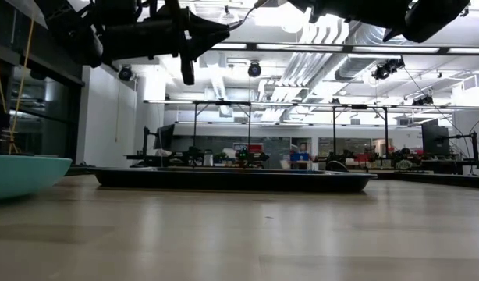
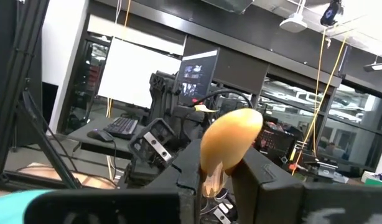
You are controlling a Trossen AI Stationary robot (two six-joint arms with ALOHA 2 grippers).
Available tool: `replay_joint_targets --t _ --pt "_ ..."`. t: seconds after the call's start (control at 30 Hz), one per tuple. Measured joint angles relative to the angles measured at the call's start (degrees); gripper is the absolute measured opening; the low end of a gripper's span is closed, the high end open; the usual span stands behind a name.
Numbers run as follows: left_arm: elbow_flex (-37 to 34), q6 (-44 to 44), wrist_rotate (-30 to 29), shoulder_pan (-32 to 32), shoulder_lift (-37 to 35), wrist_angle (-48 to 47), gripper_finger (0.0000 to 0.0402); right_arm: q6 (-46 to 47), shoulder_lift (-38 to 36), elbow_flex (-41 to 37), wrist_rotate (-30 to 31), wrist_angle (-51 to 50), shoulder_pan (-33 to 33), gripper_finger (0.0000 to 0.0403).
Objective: Pick and place plate/cup/fork/spoon on tray
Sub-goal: Put the yellow spoon on the black tray to the left side of the blue fork
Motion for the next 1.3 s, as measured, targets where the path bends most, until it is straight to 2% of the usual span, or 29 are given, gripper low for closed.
replay_joint_targets --t 0.07,0.13,0.23,0.43,0.57,0.67,0.73,0.8,0.9,1.07,1.13,1.3 --pt "0.00 1.07 -0.19 0.04 0.00 -0.56 0.0010 -0.16 0.00 0.00 -0.15 -0.29 -0.02 0.0034" --pt "0.02 1.80 -0.47 0.02 0.00 -0.57 0.0008 0.10 0.00 0.00 -0.25 -0.26 -0.02 0.0023" --pt "0.02 3.09 -0.65 -0.02 0.00 -0.71 0.0005 0.64 -0.02 0.00 0.28 -0.32 -0.02 0.0029" --pt "0.02 5.26 0.24 1.65 -1.77 -4.67 0.0003 1.40 -0.82 0.00 7.75 -4.49 -0.01 0.0102" --pt "-0.09 7.82 1.06 4.40 -6.07 -11.29 0.0002 1.77 -4.15 0.00 11.93 -13.86 -0.27 0.0159" --pt "-0.86 10.80 -0.82 6.02 -10.33 -14.60 0.0001 2.34 -8.07 0.00 15.80 -22.75 -0.35 0.0196" --pt "-1.38 14.55 -3.18 6.98 -13.92 -21.02 0.0001 2.47 -11.28 0.02 19.85 -31.29 -0.34 0.0214" --pt "-0.72 18.45 -7.21 7.60 -17.71 -32.81 0.0001 5.35 -14.65 -0.01 24.28 -41.70 -0.40 0.0225" --pt "2.78 21.15 -12.75 7.62 -19.71 -50.02 0.0001 14.01 -18.41 0.00 24.55 -51.77 -0.84 0.0230" --pt "7.59 23.41 -14.51 3.99 -13.88 -54.06 0.0001 20.93 -15.73 3.22 21.65 -59.05 -2.53 0.0231" --pt "10.10 24.31 -14.57 2.46 -9.57 -56.07 0.0001 21.96 -12.16 4.44 20.91 -60.95 -3.17 0.0231" --pt "18.02 27.69 -17.09 -0.15 0.22 -60.78 0.0001 20.21 -1.31 9.80 14.41 -63.15 -4.50 0.0232"
